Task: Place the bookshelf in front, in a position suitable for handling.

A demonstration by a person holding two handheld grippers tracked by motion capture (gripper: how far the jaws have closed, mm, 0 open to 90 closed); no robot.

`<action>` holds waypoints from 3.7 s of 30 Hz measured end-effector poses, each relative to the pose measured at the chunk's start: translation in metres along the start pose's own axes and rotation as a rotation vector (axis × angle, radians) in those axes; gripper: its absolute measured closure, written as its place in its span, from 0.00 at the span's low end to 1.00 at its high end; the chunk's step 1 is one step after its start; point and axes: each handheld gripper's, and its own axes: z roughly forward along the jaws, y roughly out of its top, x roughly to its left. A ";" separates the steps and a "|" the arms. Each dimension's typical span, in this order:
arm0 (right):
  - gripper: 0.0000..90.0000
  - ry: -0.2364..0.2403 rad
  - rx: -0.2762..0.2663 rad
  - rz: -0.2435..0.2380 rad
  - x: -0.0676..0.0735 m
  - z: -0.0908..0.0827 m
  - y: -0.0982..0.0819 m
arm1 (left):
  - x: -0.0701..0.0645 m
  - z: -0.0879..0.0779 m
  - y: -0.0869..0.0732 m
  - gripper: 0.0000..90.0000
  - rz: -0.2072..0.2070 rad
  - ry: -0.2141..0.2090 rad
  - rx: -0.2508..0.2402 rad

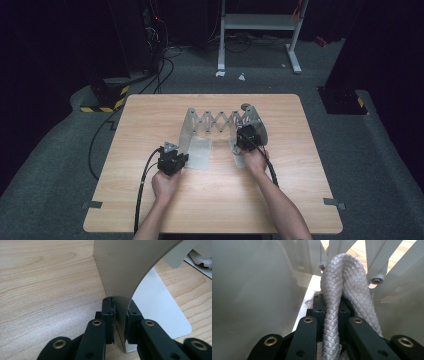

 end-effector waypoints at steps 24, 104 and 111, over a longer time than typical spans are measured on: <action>0.92 -0.073 -0.015 -0.099 -0.005 -0.023 -0.029 | 0.000 0.000 0.000 0.89 -0.003 -0.001 0.000; 0.93 0.134 -0.105 -0.088 0.008 -0.051 -0.022 | 0.000 0.000 0.000 0.89 0.000 0.001 0.000; 0.93 0.143 -0.145 -0.102 0.008 -0.067 -0.018 | 0.000 0.000 0.000 0.89 -0.002 0.001 0.000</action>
